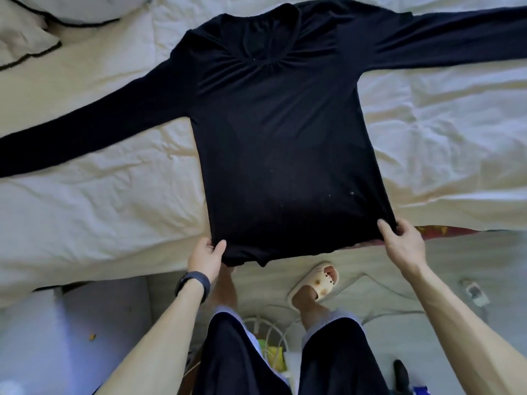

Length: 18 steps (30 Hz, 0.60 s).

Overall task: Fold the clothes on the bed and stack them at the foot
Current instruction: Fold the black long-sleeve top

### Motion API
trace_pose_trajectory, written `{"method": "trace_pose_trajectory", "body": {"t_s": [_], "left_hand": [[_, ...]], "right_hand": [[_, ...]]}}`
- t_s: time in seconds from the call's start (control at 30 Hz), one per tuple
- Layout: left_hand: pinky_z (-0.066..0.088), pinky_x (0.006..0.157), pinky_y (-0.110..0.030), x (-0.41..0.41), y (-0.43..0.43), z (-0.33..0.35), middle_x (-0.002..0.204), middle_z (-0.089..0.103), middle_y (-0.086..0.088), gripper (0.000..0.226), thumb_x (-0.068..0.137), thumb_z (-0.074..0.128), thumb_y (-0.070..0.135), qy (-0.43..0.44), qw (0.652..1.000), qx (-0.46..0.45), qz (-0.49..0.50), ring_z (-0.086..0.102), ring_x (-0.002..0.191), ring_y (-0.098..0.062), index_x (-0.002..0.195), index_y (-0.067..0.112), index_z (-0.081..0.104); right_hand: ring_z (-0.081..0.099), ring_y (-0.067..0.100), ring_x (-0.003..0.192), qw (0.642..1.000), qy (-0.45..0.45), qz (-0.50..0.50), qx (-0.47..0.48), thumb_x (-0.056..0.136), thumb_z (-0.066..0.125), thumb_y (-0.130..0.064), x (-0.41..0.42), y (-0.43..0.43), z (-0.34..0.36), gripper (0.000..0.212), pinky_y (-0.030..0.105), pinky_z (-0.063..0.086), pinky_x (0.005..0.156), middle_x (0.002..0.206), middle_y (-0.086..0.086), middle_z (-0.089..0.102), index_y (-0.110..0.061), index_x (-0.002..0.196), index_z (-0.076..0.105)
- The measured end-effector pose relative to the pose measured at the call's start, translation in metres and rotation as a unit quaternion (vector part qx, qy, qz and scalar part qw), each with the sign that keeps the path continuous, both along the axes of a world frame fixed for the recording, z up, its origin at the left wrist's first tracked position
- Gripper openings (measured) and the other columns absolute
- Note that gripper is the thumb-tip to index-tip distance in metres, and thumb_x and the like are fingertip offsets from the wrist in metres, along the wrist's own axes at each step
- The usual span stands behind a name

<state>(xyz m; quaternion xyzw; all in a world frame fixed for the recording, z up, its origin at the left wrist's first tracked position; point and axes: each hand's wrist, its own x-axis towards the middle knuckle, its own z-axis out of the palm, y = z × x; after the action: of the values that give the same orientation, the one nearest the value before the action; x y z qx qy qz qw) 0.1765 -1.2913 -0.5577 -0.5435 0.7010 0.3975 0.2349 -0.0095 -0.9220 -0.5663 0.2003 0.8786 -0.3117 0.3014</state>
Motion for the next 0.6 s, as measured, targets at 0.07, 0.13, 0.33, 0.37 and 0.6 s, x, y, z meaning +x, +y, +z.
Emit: {"method": "trace_pose_trajectory", "body": {"t_s": [0.07, 0.13, 0.33, 0.37, 0.6], "left_hand": [[0.039, 0.059, -0.031, 0.004, 0.006, 0.003, 0.087, 0.064, 0.0, 0.023, 0.101, 0.055, 0.039, -0.012, 0.999, -0.034, 0.01, 0.063, 0.089, -0.03, 0.092, 0.019, 0.051], [0.042, 0.064, -0.034, -0.001, 0.012, 0.003, 0.093, 0.066, -0.003, 0.02, 0.101, 0.054, 0.036, -0.038, 0.998, -0.055, -0.006, 0.063, 0.094, -0.033, 0.097, 0.017, 0.049], [0.036, 0.107, -0.051, -0.064, 0.052, 0.023, 0.152, 0.034, -0.016, 0.071, 0.084, 0.065, 0.017, -0.078, 0.973, -0.219, -0.008, 0.035, 0.137, -0.039, 0.148, 0.017, 0.034], [0.033, 0.111, -0.051, -0.082, 0.062, 0.029, 0.154, 0.031, -0.014, 0.073, 0.082, 0.066, 0.015, -0.05, 0.97, -0.236, -0.025, 0.032, 0.14, -0.038, 0.149, 0.018, 0.035], [0.015, 0.123, -0.043, -0.25, 0.123, 0.029, 0.167, 0.013, -0.004, 0.063, 0.101, 0.048, 0.036, 0.066, 0.918, -0.068, -0.385, 0.011, 0.154, -0.023, 0.158, 0.031, 0.022]], "right_hand": [[0.062, 0.029, 0.092, 0.999, -0.022, 0.032, 0.006, 0.097, 0.06, -0.048, 0.006, 0.013, -0.001, 0.027, 0.036, 0.039, 0.076, 0.086, -0.008, 0.066, -0.022, 0.088, 0.062], [0.063, 0.032, 0.102, 0.997, -0.054, 0.05, 0.02, 0.098, 0.06, -0.046, 0.007, 0.019, -0.008, 0.027, 0.035, 0.039, 0.08, 0.098, 0.001, 0.071, -0.019, 0.097, 0.065], [0.064, 0.033, 0.109, 0.996, -0.041, 0.076, 0.036, 0.095, 0.063, -0.029, -0.016, 0.008, 0.0, 0.03, 0.037, 0.044, 0.086, 0.117, 0.012, 0.07, -0.011, 0.118, 0.063], [0.064, 0.031, 0.109, 0.996, -0.032, 0.074, 0.027, 0.094, 0.063, -0.031, -0.024, 0.005, 0.007, 0.033, 0.036, 0.044, 0.085, 0.119, 0.011, 0.069, -0.011, 0.121, 0.062], [0.059, 0.017, 0.117, 0.992, 0.063, 0.095, -0.047, 0.1, 0.058, -0.03, -0.14, -0.014, 0.049, 0.033, 0.036, 0.046, 0.099, 0.13, 0.001, 0.063, -0.022, 0.132, 0.06]]}}
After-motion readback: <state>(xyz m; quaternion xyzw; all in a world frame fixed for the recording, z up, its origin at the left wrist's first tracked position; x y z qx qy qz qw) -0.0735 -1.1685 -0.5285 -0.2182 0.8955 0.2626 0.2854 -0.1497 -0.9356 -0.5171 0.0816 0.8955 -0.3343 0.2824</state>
